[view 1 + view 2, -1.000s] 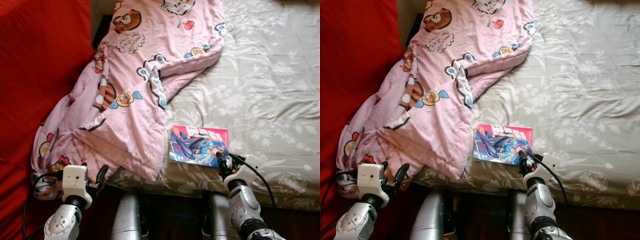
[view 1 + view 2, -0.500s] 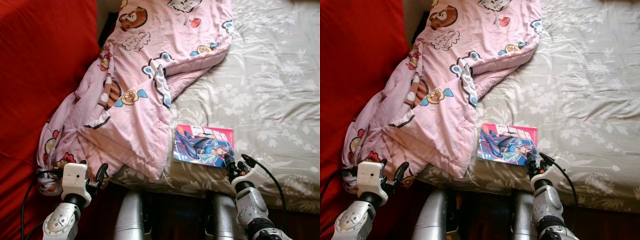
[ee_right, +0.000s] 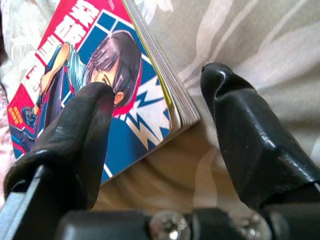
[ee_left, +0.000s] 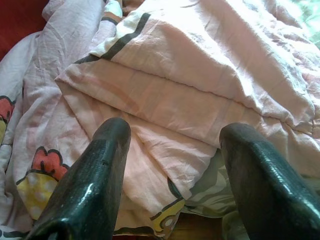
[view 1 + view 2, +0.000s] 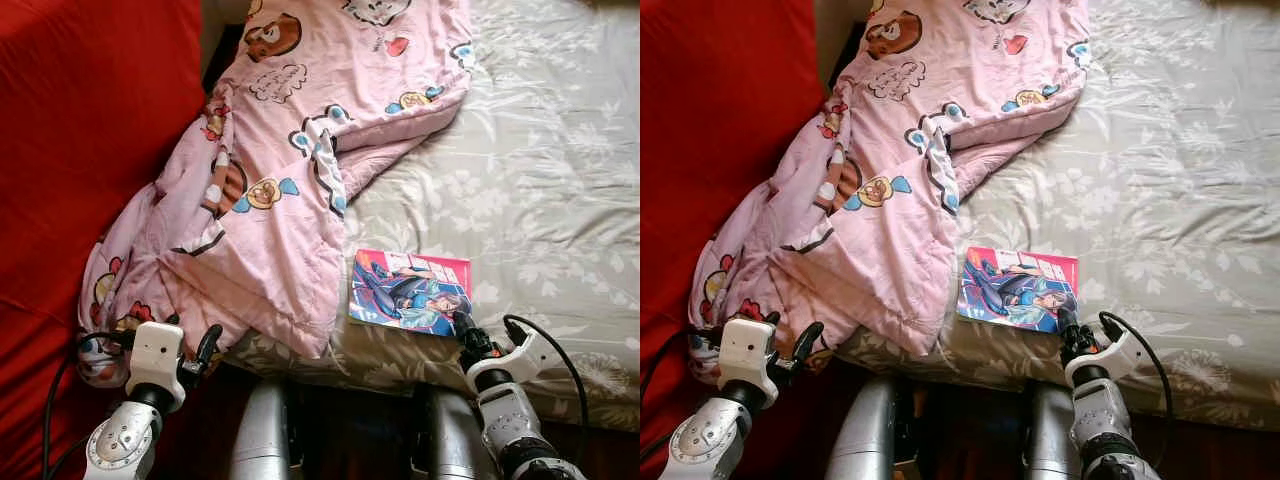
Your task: Clean up the room
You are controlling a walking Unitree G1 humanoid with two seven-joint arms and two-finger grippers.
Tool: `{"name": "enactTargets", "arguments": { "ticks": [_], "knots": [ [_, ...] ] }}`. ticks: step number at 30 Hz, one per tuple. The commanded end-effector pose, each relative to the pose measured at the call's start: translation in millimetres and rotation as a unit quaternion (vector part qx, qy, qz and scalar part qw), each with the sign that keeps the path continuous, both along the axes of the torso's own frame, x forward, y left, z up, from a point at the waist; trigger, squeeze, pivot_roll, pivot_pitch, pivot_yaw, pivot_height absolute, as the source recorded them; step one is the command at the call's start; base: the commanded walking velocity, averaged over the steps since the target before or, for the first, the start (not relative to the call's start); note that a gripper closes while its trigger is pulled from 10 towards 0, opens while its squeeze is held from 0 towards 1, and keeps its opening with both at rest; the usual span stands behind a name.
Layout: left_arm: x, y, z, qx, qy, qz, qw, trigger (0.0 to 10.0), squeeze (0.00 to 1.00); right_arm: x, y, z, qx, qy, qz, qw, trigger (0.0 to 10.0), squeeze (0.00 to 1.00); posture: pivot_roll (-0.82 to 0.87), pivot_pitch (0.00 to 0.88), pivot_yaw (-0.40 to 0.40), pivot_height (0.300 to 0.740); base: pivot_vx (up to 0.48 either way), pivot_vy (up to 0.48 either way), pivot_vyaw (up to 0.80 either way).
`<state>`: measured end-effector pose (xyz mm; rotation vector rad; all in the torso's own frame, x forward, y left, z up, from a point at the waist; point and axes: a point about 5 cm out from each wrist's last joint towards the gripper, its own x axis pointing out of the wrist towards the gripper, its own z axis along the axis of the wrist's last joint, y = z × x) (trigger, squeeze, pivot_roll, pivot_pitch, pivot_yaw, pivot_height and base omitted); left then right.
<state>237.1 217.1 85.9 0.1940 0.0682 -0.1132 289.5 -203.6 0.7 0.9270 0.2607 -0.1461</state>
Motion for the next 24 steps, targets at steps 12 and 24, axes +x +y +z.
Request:
{"name": "enactTargets", "arguments": {
  "ticks": [12, 24],
  "knots": [
    [-6.8, 5.8, 1, 0.025, 0.008, 0.004, 1.0, 10.0, 0.0, -38.6, 34.3, -42, 0.059, 0.121, 0.038, 0.99, 10.0, 0.0, 0.15, 0.307, 0.168, 0.612, 0.0, 0.0, 0.0],
    [-5.0, 2.8, 5, 0.035, 0.0, -0.005, 0.999, 10.0, 0.0, -36.7, 29.4, -42, 0.078, 0.129, -0.007, 0.989, 10.0, 0.0, 0.16, 0.303, 0.17, 0.612, 0.0, 0.0, 0.0]
  ]
}}
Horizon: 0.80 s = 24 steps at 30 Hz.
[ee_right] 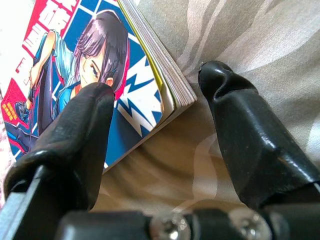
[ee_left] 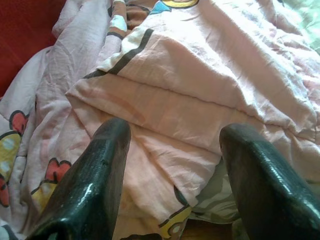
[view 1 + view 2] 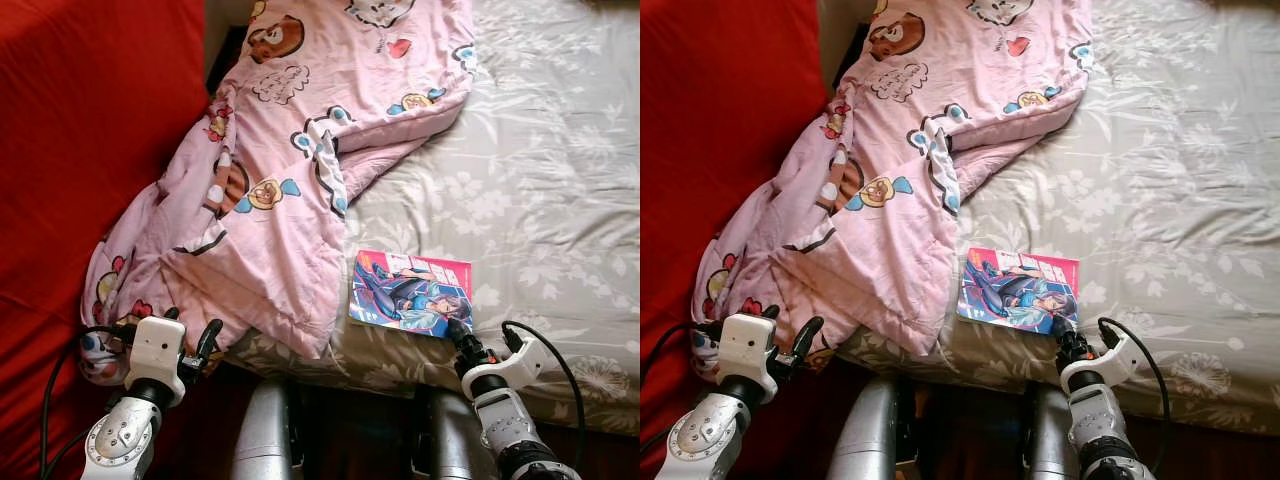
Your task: Clean up the room
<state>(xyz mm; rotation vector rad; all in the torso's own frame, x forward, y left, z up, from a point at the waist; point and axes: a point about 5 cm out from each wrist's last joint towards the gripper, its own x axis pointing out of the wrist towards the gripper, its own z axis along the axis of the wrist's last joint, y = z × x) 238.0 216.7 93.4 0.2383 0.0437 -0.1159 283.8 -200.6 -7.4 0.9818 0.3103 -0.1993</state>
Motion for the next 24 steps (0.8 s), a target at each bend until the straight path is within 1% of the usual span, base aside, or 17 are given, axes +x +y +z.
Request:
{"name": "enactTargets", "arguments": {
  "ticks": [1, 3, 5, 10, 12, 15, 18, 24],
  "knots": [
    [-5.9, 3.3, -3, 0.014, 0.014, -0.001, 1.0, 10.0, 0.0, -31.0, 26.4, -33, 0.053, 0.096, 0.01, 0.994, 10.0, 0.0, 0.16, 0.303, 0.17, 0.612, 0.0, 0.0, 0.0],
    [-6.5, 3.2, -3, 0.017, 0.014, -0.002, 1.0, 10.0, 0.0, -30.7, 22.2, -33, 0.068, 0.096, -0.013, 0.993, 10.0, 0.0, 0.16, 0.303, 0.171, 0.612, 0.0, 0.0, 0.0],
    [-6.6, 3.2, -3, 0.017, 0.014, -0.002, 1.0, 10.0, 0.0, -30.1, 22.8, -32, 0.072, 0.093, -0.011, 0.993, 10.0, 0.0, 0.16, 0.303, 0.171, 0.612, 0.0, 0.0, 0.0],
    [-5.9, 2.2, -2, 0.019, 0.012, -0.003, 1.0, 10.0, 0.0, -24.5, 31.9, -28, 0.075, 0.077, 0.018, 0.994, 10.0, 0.0, 0.16, 0.303, 0.17, 0.612, 0.0, 0.0, 0.0],
    [-5.4, 1.3, -1, 0.021, 0.011, -0.004, 1.0, 10.0, 0.0, -20.6, 37.0, -25, 0.085, 0.066, 0.027, 0.994, 10.0, 0.0, 0.16, 0.301, 0.17, 0.612, 0.0, 0.0, 0.0],
    [-5.6, 1.2, -1, 0.022, 0.011, -0.004, 1.0, 10.0, 0.0, -18.1, 41.0, -23, 0.092, 0.059, 0.035, 0.993, 10.0, 0.0, 0.17, 0.301, 0.169, 0.612, 0.0, 0.0, 0.0],
    [-5.8, 0.8, -1, 0.028, 0.011, -0.007, 1.0, 10.0, 0.0, -16.1, 47.3, -22, 0.093, 0.055, 0.056, 0.993, 10.0, 0.0, 0.17, 0.301, 0.169, 0.612, 0.0, 0.0, 0.0],
    [-6.0, -0.4, -1, 0.031, 0.011, -0.01, 0.999, 10.0, 0.0, -12.5, 53.6, -19, 0.105, 0.048, 0.069, 0.991, 10.0, 0.0, 0.17, 0.298, 0.17, 0.612, 0.0, 0.0, 0.0]
  ]
}}
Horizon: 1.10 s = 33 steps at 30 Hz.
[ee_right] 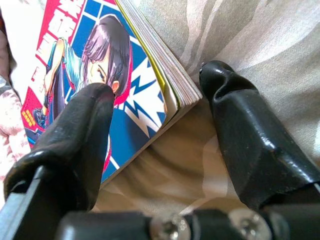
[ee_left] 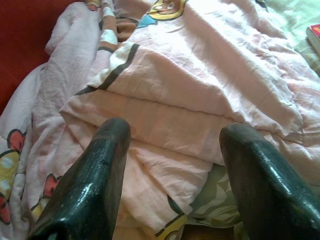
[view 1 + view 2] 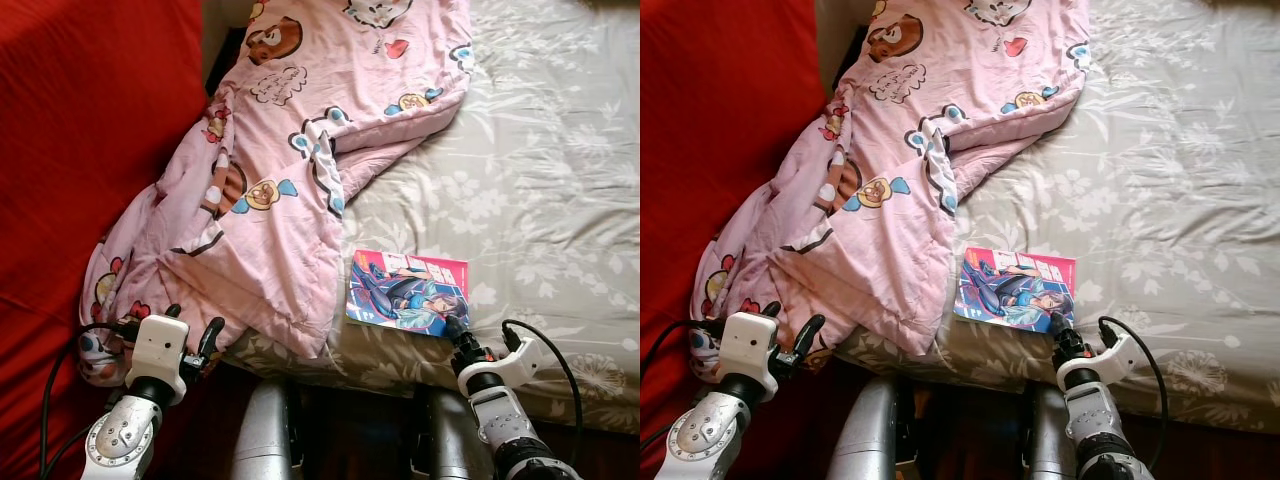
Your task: Clean up the room
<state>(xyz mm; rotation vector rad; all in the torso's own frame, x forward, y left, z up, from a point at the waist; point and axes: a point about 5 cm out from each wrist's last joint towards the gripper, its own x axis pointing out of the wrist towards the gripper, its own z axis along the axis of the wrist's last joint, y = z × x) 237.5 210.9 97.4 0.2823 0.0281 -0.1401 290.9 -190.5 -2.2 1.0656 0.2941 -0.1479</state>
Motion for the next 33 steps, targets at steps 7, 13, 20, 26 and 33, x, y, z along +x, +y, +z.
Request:
{"name": "enactTargets", "arguments": {
  "ticks": [7, 13, 20, 26, 33],
  "knots": [
    [-6.0, 3.2, -6, 0.021, 0.019, -0.005, 1.0, 10.0, 0.0, -16.5, 45.9, -21, 0.059, 0.059, 0.074, 0.994, 10.0, 0.0, 0.17, 0.298, 0.17, 0.612, 0.0, 0.0, 0.0],
    [-6.7, 2.7, -6, 0.022, 0.019, -0.006, 1.0, 10.0, 0.0, -13.7, 46.4, -18, 0.059, 0.052, 0.076, 0.994, 10.0, 0.0, 0.17, 0.299, 0.171, 0.612, 0.0, 0.0, 0.0],
    [-7.1, 2.5, -6, 0.024, 0.019, -0.007, 0.999, 10.0, 0.0, -7.8, 48.1, -13, 0.06, 0.035, 0.084, 0.994, 4.6, 0.0, 0.17, 0.299, 0.17, 0.612, 0.0, 0.0, 0.0],
    [-6.3, 2.4, -8, 0.027, 0.021, -0.006, 0.999, 10.0, 0.0, -5.0, 49.5, -10, 0.062, 0.024, 0.088, 0.994, 0.0, 0.0, 0.17, 0.297, 0.168, 0.612, 0.0, 0.0, 0.0],
    [-5.1, 2.1, -8, 0.028, 0.02, -0.006, 0.999, 10.0, 0.0, -8.5, 49.2, -12, 0.059, 0.026, 0.091, 0.994, 0.0, 0.0, 0.17, 0.294, 0.165, 0.612, 0.0, 0.0, 0.0]
  ]
}}
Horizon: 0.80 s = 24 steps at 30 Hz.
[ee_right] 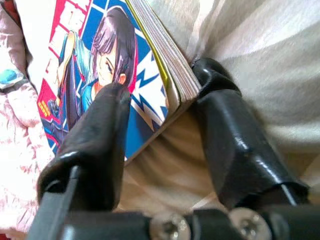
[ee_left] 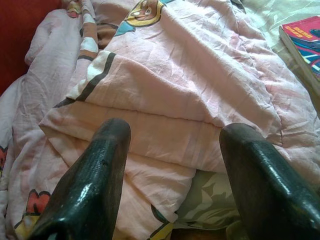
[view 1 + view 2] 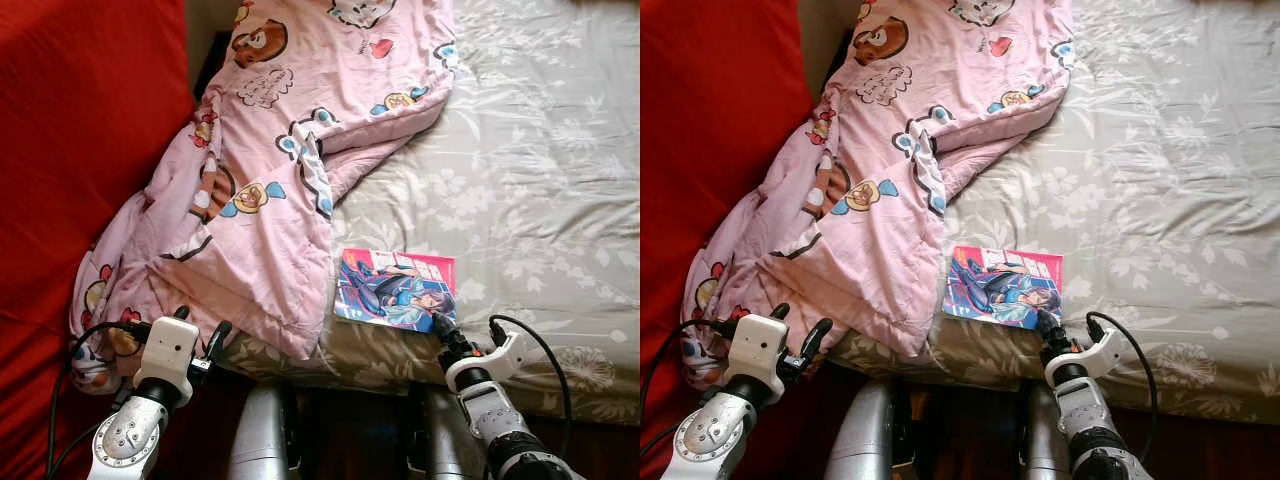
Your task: Clean up the room
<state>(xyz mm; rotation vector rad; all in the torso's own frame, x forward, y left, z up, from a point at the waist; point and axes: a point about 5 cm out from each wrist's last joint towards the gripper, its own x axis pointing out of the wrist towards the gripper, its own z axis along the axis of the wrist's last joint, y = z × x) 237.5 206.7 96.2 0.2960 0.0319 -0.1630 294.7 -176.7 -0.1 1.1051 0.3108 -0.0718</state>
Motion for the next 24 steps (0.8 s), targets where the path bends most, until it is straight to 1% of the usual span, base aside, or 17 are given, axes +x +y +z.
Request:
{"name": "enactTargets", "arguments": {
  "ticks": [1, 7, 14, 18, 23, 24],
  "knots": [
    [-4.9, 6.1, -7, 0.021, 0.017, 0.005, 1.0, 10.0, 0.0, -13.5, 34.8, -16, 0.031, 0.038, 0.062, 0.997, 0.0, 0.0, 0.17, 0.294, 0.165, 0.612, 0.0, 0.0, 0.0],
    [-3.0, 4.5, -8, 0.022, 0.018, 0.003, 1.0, 10.0, 0.0, -16.7, 32.0, -18, 0.026, 0.041, 0.062, 0.997, 0.0, 0.0, 0.16, 0.287, 0.163, 0.612, 0.0, 0.0, 0.0],
    [-0.6, 3.0, -9, 0.027, 0.015, 0.002, 1.0, 10.0, 0.0, -14.0, 28.9, -15, 0.023, 0.03, 0.056, 0.998, 0.0, 0.0, 0.15, 0.279, 0.158, 0.612, 0.0, 0.0, 0.0],
    [0.7, 1.9, -10, 0.033, 0.013, 0.004, 0.999, 10.0, 0.0, -7.2, 24.2, -8, 0.027, 0.006, 0.037, 0.999, 0.0, 0.0, 0.15, 0.273, 0.152, 0.612, 0.0, 0.0, 0.0],
    [2.2, 2.1, -14, 0.033, 0.015, 0.013, 0.999, 10.0, 0.0, 2.3, 15.2, 5, 0.036, -0.054, 0.004, 0.998, 0.0, 0.0, 0.13, 0.266, 0.138, 0.612, 0.0, 0.0, 0.0],
    [2.2, 2.4, -16, 0.033, 0.016, 0.015, 0.999, 10.0, 0.0, 3.7, 13.8, 7, 0.031, -0.065, 0.0, 0.997, 0.0, 0.0, 0.12, 0.263, 0.13, 0.612, 0.0, 0.0, 0.0]
  ]
}}
